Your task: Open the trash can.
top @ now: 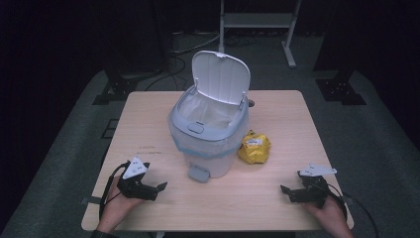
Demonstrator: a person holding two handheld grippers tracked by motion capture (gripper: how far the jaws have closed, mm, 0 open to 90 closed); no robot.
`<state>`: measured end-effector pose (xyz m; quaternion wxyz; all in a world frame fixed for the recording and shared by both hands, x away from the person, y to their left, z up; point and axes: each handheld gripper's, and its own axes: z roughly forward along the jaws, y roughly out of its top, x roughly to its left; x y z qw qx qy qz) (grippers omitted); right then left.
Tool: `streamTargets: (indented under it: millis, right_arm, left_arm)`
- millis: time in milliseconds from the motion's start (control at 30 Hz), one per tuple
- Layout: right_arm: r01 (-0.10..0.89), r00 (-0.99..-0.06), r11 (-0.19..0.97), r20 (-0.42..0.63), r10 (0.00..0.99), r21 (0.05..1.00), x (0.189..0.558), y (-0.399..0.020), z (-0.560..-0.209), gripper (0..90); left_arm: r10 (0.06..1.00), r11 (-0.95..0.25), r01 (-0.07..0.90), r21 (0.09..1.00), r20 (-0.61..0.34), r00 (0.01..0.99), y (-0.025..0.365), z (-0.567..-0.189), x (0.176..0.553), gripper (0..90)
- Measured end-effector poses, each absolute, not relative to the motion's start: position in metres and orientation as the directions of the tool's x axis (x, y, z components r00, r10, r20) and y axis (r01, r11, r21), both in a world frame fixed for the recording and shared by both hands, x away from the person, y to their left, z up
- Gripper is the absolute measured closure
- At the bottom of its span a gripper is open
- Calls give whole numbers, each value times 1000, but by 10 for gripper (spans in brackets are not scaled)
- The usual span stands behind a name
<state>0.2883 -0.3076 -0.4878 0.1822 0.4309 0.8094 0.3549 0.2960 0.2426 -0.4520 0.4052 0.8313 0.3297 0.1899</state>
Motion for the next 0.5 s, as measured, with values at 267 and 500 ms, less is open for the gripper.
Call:
streamTargets:
  millis: [267, 500]
  right_arm:
    - [568, -562, 377, 11, 827, 731, 288, -308, -488, 96]
    - [569, -563, 377, 12, 827, 731, 288, -308, -488, 96]
  left_arm:
    - [698, -492, 430, 757, 48, 714, 242, -467, 299, 25]
    - [686, -528, 457, 716, 43, 726, 238, -478, 302, 12]
